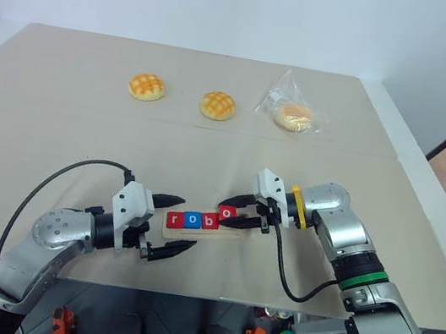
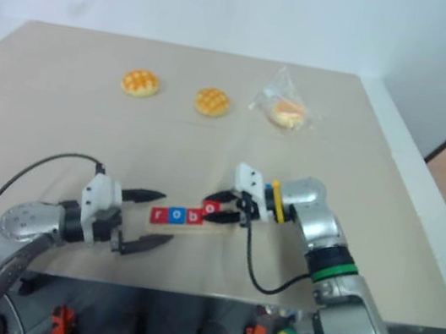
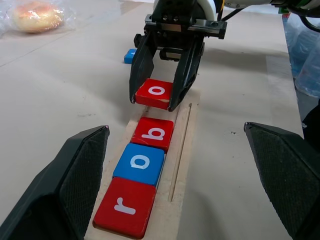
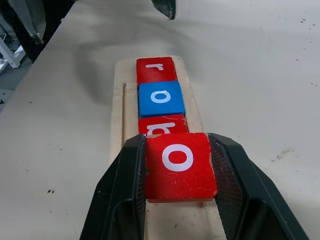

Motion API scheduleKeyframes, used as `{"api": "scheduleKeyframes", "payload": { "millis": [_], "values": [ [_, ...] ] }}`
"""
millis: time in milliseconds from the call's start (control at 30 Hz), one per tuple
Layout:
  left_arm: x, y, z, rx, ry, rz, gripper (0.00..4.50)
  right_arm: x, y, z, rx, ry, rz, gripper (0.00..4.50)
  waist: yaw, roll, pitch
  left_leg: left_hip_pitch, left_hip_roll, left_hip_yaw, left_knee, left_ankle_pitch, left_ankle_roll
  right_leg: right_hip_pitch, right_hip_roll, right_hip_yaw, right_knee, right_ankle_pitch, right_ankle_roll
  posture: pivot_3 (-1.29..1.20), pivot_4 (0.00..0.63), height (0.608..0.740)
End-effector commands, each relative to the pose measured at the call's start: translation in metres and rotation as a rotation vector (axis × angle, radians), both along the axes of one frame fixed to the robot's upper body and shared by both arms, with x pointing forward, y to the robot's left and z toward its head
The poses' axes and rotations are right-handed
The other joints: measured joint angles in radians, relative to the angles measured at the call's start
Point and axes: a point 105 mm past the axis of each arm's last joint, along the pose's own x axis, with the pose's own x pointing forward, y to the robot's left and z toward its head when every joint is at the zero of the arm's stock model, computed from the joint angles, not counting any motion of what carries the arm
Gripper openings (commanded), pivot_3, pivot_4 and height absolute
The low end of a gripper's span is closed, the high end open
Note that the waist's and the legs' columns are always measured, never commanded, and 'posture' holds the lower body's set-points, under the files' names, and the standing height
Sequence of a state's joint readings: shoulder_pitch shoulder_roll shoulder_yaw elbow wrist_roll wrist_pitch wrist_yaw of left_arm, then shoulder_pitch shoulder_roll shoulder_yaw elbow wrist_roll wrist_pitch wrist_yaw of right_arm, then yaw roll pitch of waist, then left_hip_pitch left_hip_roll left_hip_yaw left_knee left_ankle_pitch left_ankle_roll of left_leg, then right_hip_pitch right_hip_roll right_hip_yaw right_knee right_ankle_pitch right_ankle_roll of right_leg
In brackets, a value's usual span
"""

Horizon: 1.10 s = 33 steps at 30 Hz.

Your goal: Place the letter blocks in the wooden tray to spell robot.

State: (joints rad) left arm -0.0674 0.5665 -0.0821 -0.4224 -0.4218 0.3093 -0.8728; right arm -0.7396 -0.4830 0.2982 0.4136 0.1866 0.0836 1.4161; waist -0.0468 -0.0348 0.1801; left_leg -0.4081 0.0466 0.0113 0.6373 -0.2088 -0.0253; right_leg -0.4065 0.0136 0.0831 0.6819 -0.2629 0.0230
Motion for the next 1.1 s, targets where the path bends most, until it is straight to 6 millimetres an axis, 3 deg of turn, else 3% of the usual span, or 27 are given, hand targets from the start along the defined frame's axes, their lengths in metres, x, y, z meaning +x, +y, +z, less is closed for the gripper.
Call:
{"api": "scheduleKeyframes", "payload": {
  "millis": [33, 567, 833, 967, 1100],
  "values": [
    [-0.003, -0.004, 0.008, 0.001, -0.049, -0.022, 4.50, -0.003, -0.004, 0.003, -0.032, -0.044, 0.048, 1.73, 0.000, 0.000, 0.000, 0.000, 0.000, 0.000, 0.000, 0.000, 0.000, 0.000, 0.000, 0.000, 0.000, 0.000, 0.000, 0.00, 0.150, 0.740],
    [-0.002, -0.003, 0.006, 0.006, -0.047, -0.013, 4.50, -0.002, -0.003, 0.001, -0.041, -0.078, 0.073, 1.73, 0.000, 0.000, 0.000, 0.000, 0.000, 0.000, 0.000, 0.000, 0.000, 0.000, 0.000, 0.000, 0.000, 0.000, 0.000, 0.00, 0.150, 0.740],
    [-0.001, -0.003, 0.007, 0.007, -0.050, -0.010, 4.50, 0.005, 0.001, 0.011, 0.027, -0.111, 0.028, 1.73, 0.000, 0.000, 0.000, 0.000, 0.000, 0.000, 0.000, 0.000, 0.000, 0.000, 0.000, 0.000, 0.000, 0.000, 0.000, 0.00, 0.150, 0.740],
    [0.000, -0.002, 0.007, 0.010, -0.051, -0.011, 4.50, 0.010, 0.002, 0.028, 0.145, -0.084, -0.048, 1.73, 0.000, 0.000, 0.000, 0.000, 0.000, 0.000, 0.000, 0.000, 0.000, 0.000, 0.000, 0.000, 0.000, 0.000, -0.001, 0.00, 0.150, 0.740],
    [0.000, -0.002, 0.007, 0.014, -0.052, -0.014, 4.50, 0.010, -0.005, 0.022, 0.119, -0.083, -0.054, 1.73, 0.000, 0.000, 0.000, 0.000, 0.000, 0.000, 0.000, 0.000, 0.000, 0.000, 0.000, 0.000, 0.000, 0.001, -0.001, 0.00, 0.150, 0.740]
  ]
}}
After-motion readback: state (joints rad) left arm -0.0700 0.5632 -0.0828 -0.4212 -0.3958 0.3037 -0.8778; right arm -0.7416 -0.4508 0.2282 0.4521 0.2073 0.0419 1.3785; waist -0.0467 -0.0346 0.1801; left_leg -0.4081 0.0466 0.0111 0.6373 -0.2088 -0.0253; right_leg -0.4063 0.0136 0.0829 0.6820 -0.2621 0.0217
